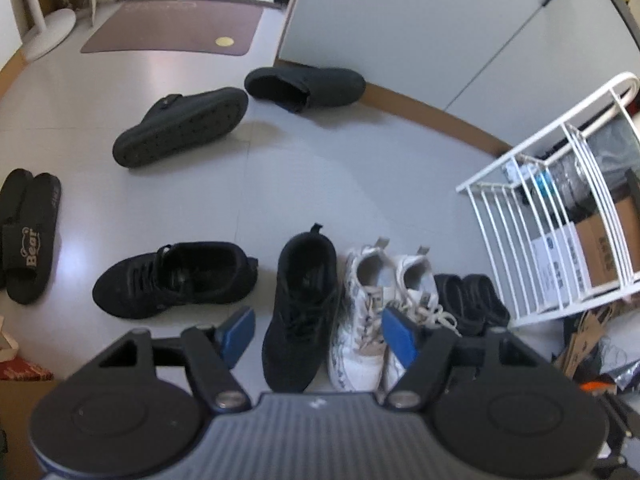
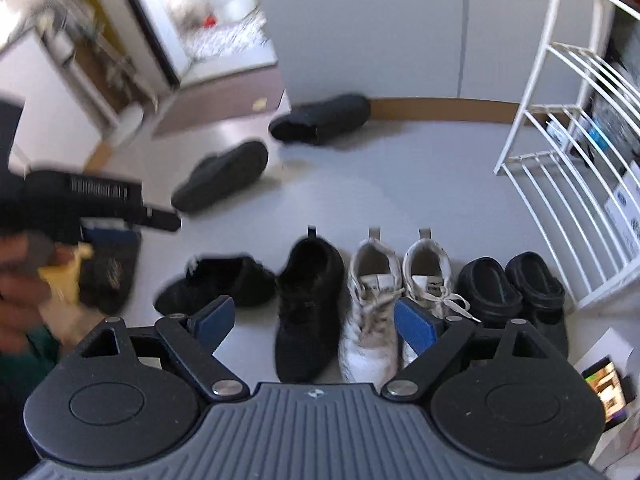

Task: Organize scattered shoes
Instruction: 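Move the right tool toward the sideways black sneaker in the row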

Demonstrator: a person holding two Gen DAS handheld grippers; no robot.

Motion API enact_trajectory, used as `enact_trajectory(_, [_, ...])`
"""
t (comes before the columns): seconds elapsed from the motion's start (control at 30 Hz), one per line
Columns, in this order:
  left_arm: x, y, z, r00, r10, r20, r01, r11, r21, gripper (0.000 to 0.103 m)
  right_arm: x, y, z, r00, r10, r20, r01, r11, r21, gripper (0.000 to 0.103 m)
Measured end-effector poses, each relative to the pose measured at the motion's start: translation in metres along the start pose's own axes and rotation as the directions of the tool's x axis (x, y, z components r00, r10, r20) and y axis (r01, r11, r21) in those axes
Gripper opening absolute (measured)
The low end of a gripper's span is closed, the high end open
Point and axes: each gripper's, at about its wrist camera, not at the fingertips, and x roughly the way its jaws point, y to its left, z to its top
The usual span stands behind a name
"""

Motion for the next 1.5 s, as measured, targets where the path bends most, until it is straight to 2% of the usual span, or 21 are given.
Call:
enact_trajectory(0.13, [-0.001,0.004,0.004,1.0,0.009,0.015,-0.009,1.0,-0.001,0.082,0.003,0.0,-0.005,1.0,-0.004,0.014,0.004,1.0,-0.001,0.09])
enact_trajectory(0.2, [0.0,0.0,0.006,1.0,0.015,0.019,-0.016,0.999,0.037,0.086,0.005,0.0,-0.008,1.0,-0.023,0.005,0.023,1.0,0.019,0.09])
enact_trajectory(0.3, [0.006,-0.006,0.009,1.0,0.03,-0.003,-0.029,0.995,0.099,0.087,0.006,0.002,-0.01,0.997,-0.076,-0.013,0.076,0.996,0.037,0.09])
enact_trajectory(0.4, [0.01,-0.006,0.009,0.999,0.007,-0.037,-0.004,0.996,0.091,0.088,-0.007,0.0,-0.007,0.992,-0.127,0.005,0.126,0.988,0.093,0.09])
enact_trajectory(0.47, [0.008,-0.005,0.009,1.0,-0.006,-0.03,0.009,0.997,0.079,0.094,-0.014,-0.003,-0.004,0.988,-0.152,0.009,0.15,0.981,0.121,0.09])
enact_trajectory(0.7, [0.006,-0.013,0.006,1.0,-0.006,-0.027,0.009,0.995,0.104,0.095,-0.019,-0.01,0.009,0.982,-0.19,-0.008,0.189,0.97,0.153,0.09])
enact_trajectory(0.87, [-0.004,-0.018,0.003,0.999,-0.032,0.001,0.032,0.999,0.038,0.095,-0.014,-0.007,0.014,0.988,-0.153,0.007,0.15,0.973,0.176,0.09])
enact_trajectory(1.03, [-0.004,-0.024,-0.002,1.0,0.011,0.005,-0.012,0.997,0.081,0.095,0.019,-0.004,0.01,0.995,-0.094,0.035,0.084,0.972,0.219,0.09])
enact_trajectory(1.1, [-0.008,-0.018,-0.002,0.999,0.039,0.024,-0.04,0.996,0.074,0.095,0.035,-0.003,0.009,0.996,-0.093,0.013,0.087,0.97,0.228,0.089])
enact_trajectory(1.13, [-0.01,-0.013,-0.002,0.998,0.058,0.039,-0.061,0.996,0.064,0.095,0.042,-0.003,0.013,0.995,-0.098,-0.022,0.101,0.967,0.235,0.086])
enact_trajectory(1.2, [-0.016,-0.004,-0.001,0.991,0.108,0.075,-0.11,0.994,0.026,0.095,0.045,-0.002,0.019,0.996,-0.083,-0.012,0.084,0.974,0.212,0.085])
enact_trajectory(1.27, [-0.019,0.004,-0.003,0.989,0.124,0.084,-0.123,0.992,-0.009,0.095,0.049,-0.002,0.023,0.998,-0.067,-0.004,0.067,0.976,0.207,0.085])
enact_trajectory(1.5, [-0.027,0.027,-0.007,0.985,0.163,0.06,-0.159,0.985,-0.074,0.095,0.064,0.004,0.028,1.0,-0.027,0.003,0.025,0.951,0.308,0.086])
